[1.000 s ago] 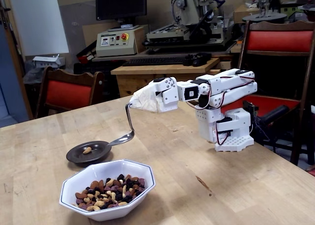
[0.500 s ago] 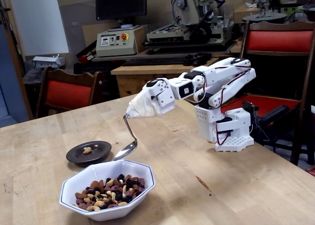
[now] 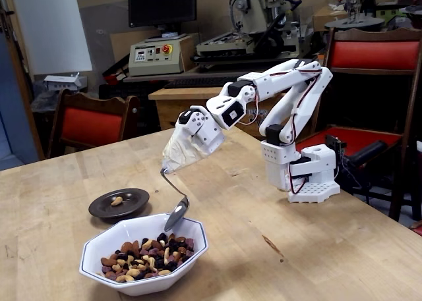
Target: Use spoon to take food
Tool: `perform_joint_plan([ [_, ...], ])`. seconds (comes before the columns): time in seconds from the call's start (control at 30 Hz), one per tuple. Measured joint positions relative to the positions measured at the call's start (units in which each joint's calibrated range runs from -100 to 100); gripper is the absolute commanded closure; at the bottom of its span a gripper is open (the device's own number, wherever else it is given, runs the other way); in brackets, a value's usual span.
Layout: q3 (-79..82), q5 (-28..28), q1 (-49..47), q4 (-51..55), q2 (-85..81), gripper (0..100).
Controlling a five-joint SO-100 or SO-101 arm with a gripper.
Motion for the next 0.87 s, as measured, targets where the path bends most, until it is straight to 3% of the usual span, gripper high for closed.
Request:
perform_joint_plan([
  [0.87, -0.3, -0.4, 0.0, 0.6, 0.1, 96],
])
